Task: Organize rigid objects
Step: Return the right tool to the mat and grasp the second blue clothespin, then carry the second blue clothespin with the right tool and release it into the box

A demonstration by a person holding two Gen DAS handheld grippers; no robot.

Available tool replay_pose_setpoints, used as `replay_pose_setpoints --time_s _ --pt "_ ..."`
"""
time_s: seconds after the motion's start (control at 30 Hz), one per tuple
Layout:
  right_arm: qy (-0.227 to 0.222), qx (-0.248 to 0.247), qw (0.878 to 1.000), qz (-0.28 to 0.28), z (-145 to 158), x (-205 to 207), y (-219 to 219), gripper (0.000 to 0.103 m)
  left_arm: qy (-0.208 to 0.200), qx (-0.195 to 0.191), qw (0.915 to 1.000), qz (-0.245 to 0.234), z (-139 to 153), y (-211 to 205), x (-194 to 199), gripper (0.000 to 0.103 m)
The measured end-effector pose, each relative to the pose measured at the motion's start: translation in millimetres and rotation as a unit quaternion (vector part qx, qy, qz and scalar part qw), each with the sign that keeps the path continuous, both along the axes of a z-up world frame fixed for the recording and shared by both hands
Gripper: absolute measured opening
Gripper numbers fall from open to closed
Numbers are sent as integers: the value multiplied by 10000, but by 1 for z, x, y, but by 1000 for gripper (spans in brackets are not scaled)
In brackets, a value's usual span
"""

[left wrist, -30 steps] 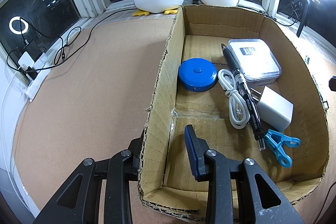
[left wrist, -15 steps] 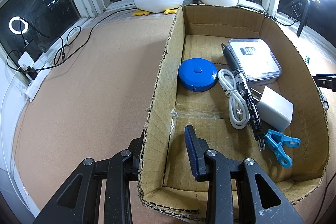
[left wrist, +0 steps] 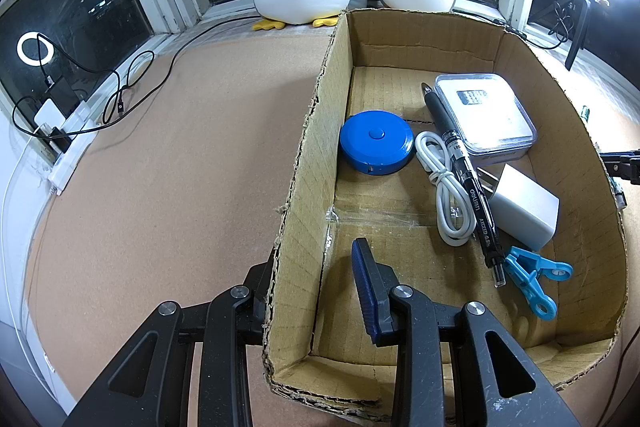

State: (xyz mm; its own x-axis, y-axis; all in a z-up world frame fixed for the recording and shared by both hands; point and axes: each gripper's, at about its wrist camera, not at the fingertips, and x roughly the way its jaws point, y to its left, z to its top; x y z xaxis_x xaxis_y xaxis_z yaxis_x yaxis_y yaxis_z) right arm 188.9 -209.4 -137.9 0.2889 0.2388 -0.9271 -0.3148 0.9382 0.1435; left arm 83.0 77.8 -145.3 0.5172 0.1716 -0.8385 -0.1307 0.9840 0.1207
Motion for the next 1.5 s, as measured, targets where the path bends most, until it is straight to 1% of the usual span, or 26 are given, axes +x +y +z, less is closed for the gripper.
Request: replay_pose_setpoints --time_s 0.23,0.5,0.6,0.73,0.9,1.1,1.27,1.5 --pt "13 46 10000 -24 0 -2 -1 22 -1 -1 10000 0 0 0 0 34" --pt "-28 111 9998 -184 2 -9 -7 22 -1 -1 10000 0 0 0 0 34" --pt "-96 147 9996 -222 9 -15 -8 22 0 0 10000 0 0 0 0 34" --pt "-252 296 9991 -182 29 -22 -4 22 -1 0 10000 1 0 0 0 34" --pt "-489 447 9978 44 57 -29 19 22 -6 -6 10000 4 0 0 0 34" --pt "-727 662 9939 499 85 -34 65 22 1 7 10000 -3 0 0 0 34" --pt "-786 735 9908 822 92 -36 102 22 -1 7 10000 14 1 0 0 34" --pt "-686 739 9896 1023 82 -31 131 22 -7 1 10000 24 1 0 -1 34"
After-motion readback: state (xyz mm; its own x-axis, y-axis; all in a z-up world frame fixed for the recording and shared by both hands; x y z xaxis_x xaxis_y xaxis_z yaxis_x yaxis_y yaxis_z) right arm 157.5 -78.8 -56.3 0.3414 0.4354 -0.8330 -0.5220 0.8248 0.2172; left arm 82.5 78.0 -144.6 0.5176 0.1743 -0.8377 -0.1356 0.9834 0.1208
